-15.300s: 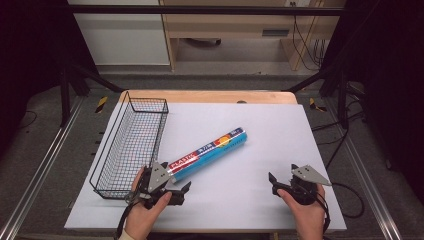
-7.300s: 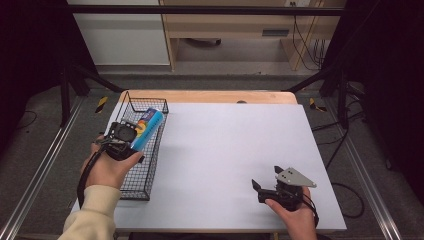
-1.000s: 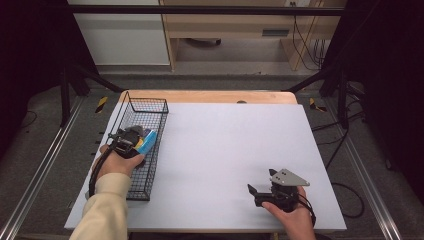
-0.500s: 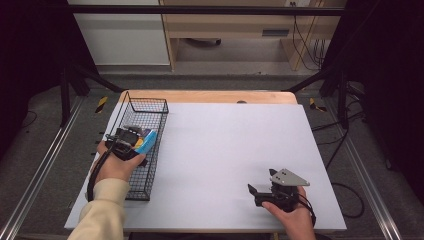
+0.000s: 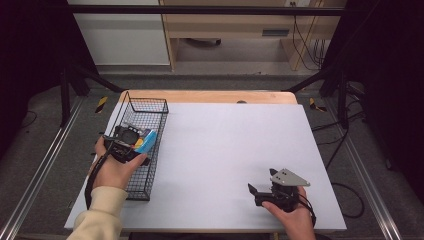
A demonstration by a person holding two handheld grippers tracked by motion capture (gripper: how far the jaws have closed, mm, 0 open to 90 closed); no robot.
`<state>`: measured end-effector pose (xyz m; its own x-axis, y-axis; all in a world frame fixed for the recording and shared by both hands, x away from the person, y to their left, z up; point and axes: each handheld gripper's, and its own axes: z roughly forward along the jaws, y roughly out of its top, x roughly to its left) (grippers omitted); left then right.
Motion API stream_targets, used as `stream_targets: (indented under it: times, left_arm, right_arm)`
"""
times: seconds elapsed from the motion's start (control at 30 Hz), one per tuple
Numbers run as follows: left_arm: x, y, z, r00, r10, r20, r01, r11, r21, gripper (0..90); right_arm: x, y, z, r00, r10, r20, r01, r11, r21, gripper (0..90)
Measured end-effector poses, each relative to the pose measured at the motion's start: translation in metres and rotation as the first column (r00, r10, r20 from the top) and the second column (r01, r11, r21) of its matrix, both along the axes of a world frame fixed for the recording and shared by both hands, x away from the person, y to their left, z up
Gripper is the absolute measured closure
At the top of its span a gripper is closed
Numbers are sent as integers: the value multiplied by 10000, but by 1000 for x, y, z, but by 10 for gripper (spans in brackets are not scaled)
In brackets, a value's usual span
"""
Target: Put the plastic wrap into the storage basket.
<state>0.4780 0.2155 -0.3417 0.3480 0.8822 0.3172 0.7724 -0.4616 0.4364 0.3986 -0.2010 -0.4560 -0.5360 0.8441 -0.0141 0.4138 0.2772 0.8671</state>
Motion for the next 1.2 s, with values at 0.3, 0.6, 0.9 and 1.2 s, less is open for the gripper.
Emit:
stream_targets:
  times: [0.3,0.6,0.9,1.2]
  left_arm:
    - [-12,-23,7,9929,-841,844,883,9950,-477,71]
    - [-24,-60,11,9719,-1982,1267,2112,9724,-994,62]
    - [-28,-85,8,9569,-2536,1414,2705,9556,-1166,63]
    - [-28,-104,-6,9442,-2874,1610,3119,9373,-1557,59]
  right_arm:
    - [0,-1,0,10000,-27,95,28,10000,-48,102]
    - [0,-2,1,9999,-69,115,70,10000,-26,102]
    - [-1,-4,1,9997,-166,166,166,9999,-23,102]
    - [0,-6,2,9990,-385,210,387,9992,-98,77]
